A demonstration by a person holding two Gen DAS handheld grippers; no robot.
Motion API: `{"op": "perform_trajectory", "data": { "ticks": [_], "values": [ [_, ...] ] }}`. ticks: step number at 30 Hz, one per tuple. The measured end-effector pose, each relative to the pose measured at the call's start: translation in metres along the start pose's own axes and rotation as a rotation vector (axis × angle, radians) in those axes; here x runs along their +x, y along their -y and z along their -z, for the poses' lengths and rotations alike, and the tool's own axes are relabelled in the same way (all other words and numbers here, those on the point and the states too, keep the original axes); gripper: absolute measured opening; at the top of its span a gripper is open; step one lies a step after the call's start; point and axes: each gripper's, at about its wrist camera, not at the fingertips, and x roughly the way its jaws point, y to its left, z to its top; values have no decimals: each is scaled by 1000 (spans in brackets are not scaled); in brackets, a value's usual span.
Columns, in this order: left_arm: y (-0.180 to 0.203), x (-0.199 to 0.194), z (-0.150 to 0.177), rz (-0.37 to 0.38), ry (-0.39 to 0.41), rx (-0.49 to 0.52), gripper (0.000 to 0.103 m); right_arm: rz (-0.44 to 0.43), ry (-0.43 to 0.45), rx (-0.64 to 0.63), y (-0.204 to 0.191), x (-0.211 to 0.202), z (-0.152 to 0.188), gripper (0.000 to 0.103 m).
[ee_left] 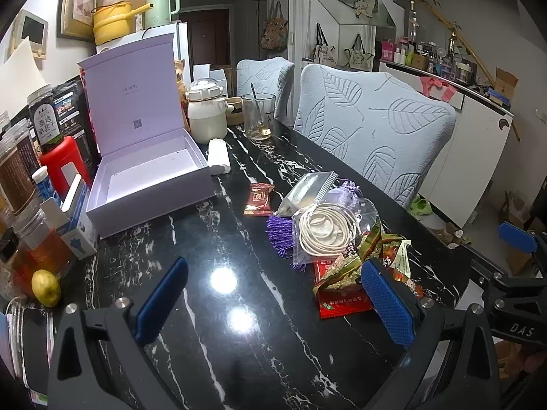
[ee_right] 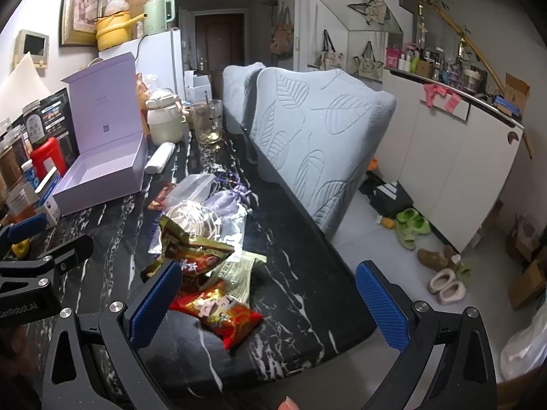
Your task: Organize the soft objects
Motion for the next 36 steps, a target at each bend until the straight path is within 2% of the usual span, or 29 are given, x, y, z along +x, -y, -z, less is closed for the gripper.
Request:
{"op": "perform_trajectory", "data": {
  "ticks": [36],
  "values": [
    [-1,2,2,20,-12,-12,103,-3,-10,-20,-6,3,1,103]
  ]
}}
